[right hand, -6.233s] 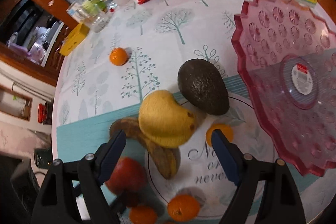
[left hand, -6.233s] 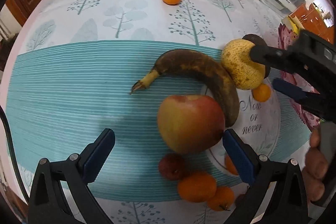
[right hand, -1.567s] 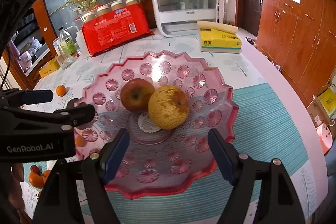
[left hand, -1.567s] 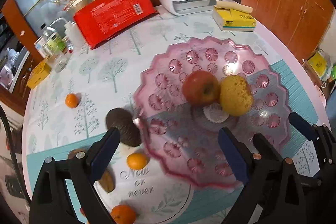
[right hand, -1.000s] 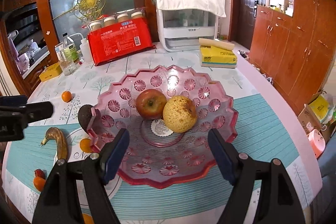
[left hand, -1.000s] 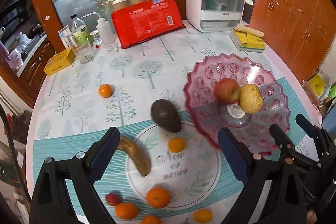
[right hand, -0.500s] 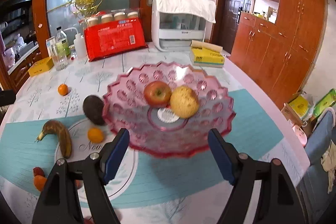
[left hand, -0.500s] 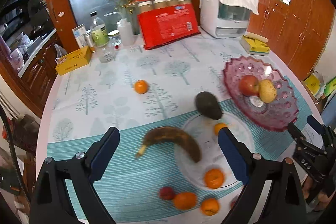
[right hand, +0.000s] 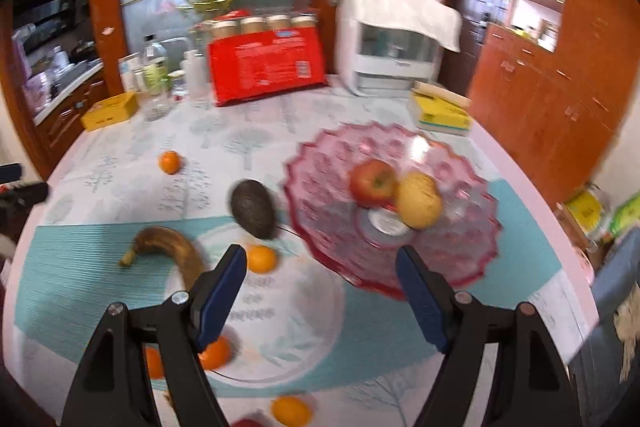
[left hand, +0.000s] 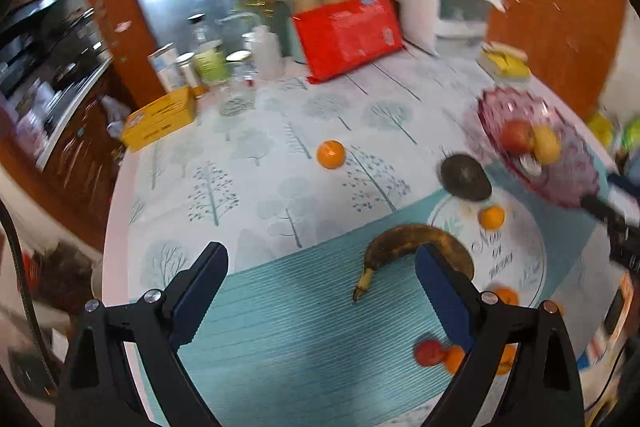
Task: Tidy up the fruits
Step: 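Grasp the brown banana with the left gripper while the right gripper grasps the avocado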
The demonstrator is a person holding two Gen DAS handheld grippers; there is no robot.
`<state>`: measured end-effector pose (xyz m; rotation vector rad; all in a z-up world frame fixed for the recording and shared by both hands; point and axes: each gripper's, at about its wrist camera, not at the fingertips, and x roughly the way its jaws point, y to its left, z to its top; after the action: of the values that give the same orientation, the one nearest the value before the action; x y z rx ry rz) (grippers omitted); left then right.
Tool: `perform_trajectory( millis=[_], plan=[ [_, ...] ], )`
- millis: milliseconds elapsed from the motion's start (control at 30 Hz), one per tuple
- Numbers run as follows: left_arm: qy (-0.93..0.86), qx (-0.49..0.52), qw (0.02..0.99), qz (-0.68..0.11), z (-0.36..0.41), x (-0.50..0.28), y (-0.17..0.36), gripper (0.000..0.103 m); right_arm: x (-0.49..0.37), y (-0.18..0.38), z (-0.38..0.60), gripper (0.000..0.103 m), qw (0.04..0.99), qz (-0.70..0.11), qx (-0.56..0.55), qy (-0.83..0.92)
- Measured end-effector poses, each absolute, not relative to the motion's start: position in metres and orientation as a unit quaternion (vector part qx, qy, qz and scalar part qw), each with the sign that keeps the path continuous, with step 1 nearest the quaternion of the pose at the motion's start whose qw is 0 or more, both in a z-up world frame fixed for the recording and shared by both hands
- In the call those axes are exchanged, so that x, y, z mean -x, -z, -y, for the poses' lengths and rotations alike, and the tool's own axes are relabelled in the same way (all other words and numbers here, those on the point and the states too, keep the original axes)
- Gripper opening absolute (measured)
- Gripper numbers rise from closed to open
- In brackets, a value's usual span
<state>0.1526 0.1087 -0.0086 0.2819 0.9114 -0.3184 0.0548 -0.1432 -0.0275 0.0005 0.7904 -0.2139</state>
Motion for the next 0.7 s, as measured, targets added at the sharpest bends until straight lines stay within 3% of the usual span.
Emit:
perform_trajectory(
  millis=[400,700],
  plan=[
    [0.301,-0.299,0.785,-0.452,-0.022,-0.195,0.084,0.094,-0.139,0.053,0.123,0.077,0.900,-0.437,0.005,0.001],
    [0.373,-0.374,0.701,-0.479,0.012,-0.214,0.141,0.093,-0.157,0.077,0.136,0.077,0.879,-0.475,-0.020,-0.019]
  ],
)
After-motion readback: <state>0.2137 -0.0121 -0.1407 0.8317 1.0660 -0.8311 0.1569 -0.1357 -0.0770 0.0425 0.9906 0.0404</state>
